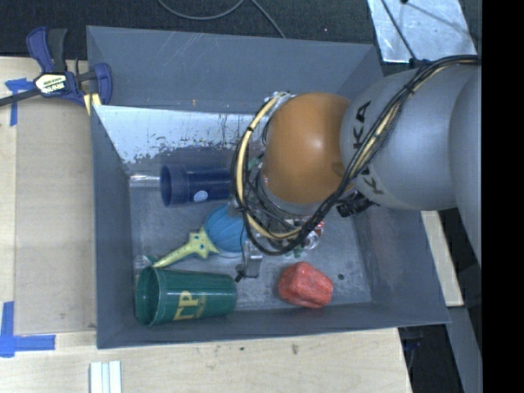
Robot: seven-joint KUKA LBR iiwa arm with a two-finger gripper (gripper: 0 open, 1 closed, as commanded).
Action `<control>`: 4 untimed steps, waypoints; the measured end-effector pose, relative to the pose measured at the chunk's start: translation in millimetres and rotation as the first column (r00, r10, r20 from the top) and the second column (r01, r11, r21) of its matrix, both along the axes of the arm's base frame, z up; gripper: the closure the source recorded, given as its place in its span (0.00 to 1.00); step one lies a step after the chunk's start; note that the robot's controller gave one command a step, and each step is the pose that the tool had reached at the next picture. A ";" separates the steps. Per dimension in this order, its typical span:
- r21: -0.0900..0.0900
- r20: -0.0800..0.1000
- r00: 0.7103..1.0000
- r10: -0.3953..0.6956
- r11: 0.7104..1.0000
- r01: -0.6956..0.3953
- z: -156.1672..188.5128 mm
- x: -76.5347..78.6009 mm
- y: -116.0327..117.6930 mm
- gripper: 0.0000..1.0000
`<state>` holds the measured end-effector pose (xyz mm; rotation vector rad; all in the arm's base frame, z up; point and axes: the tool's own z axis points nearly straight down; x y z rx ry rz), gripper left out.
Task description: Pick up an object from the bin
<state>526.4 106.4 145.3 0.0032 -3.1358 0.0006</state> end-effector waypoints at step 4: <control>0.001 0.008 1.000 0.005 1.000 -0.005 -74.9 37.5 1.2 1.00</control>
Offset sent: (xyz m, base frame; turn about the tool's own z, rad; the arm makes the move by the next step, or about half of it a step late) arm 0.0363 0.0012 -0.0680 0.0223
